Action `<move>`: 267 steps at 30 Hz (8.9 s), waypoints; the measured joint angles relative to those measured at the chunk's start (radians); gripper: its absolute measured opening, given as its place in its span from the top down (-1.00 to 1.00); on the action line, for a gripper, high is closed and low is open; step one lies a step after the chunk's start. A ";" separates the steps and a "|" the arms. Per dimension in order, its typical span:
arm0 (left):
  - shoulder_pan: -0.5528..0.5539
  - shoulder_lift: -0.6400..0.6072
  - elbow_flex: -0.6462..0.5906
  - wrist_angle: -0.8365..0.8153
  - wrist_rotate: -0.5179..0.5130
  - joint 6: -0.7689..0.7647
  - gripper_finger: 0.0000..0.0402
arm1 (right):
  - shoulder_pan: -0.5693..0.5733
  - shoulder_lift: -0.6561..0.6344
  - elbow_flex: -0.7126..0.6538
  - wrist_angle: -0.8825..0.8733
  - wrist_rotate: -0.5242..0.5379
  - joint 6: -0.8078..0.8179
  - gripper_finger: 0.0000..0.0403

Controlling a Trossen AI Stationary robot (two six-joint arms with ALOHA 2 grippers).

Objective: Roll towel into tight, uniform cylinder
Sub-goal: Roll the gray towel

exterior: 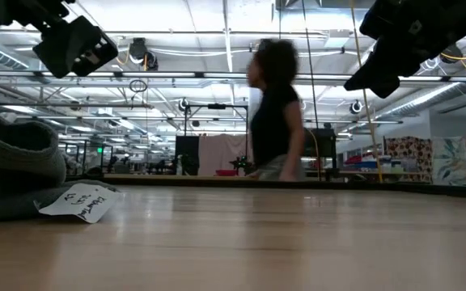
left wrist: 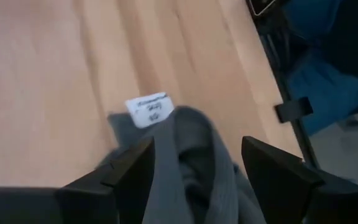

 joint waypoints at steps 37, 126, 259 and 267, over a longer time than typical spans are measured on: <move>-0.193 0.210 0.000 0.020 -0.428 -0.137 0.87 | 0.457 0.559 0.000 0.546 0.230 0.141 1.00; 0.140 0.008 0.002 0.302 -0.838 0.407 0.92 | 0.170 0.931 0.314 1.036 0.394 -0.057 0.91; -0.061 -0.057 -0.005 0.191 -0.801 0.218 0.99 | 0.261 1.034 0.608 0.540 0.574 -0.094 0.81; -0.061 -0.057 -0.005 0.190 -0.800 0.218 0.99 | 0.264 1.034 0.608 0.539 0.574 -0.117 0.95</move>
